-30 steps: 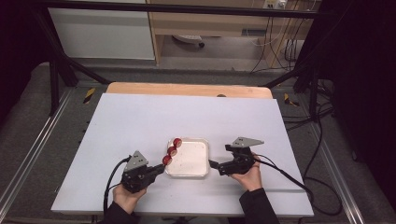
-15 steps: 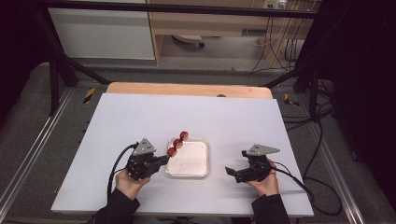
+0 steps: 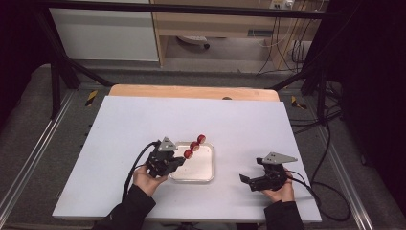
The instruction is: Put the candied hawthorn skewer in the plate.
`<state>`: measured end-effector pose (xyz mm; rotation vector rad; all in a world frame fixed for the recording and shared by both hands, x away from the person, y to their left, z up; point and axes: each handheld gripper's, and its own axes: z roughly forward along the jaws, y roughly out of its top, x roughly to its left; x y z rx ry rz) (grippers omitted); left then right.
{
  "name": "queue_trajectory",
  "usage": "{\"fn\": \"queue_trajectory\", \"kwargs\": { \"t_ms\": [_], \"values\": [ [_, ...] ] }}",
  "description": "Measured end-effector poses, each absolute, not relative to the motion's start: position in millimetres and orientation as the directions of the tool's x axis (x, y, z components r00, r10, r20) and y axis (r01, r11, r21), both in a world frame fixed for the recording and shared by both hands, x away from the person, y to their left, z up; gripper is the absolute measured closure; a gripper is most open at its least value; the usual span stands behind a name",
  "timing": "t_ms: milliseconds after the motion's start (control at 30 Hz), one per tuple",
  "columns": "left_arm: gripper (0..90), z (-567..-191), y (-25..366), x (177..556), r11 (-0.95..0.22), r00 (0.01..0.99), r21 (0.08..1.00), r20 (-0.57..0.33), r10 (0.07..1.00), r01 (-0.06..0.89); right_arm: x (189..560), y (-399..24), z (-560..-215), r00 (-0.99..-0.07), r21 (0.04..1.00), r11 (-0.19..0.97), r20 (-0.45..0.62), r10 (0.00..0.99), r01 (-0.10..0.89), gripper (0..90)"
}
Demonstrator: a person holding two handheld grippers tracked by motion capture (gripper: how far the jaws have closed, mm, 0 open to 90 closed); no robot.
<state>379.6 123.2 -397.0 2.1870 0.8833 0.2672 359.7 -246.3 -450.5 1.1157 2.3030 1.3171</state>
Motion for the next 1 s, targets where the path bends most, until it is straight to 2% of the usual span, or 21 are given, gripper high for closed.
{"fn": "queue_trajectory", "kwargs": {
  "t_ms": [633, 1000],
  "values": [
    [88.2, -423.6, 106.3, 386.9, -0.569, 0.714, 0.571, -0.044, 0.699, 0.592, 356.9, -248.9, -454.5, -0.671, 0.814, 0.292, 0.153, 0.725, 0.502, 0.4],
    [87.6, -429.8, 107.1, 386.9, -0.573, 0.698, 0.547, -0.029, 0.716, 0.61, 357.3, -248.7, -455.3, -0.672, 0.812, 0.291, 0.159, 0.724, 0.506, 0.4]
  ]
}}
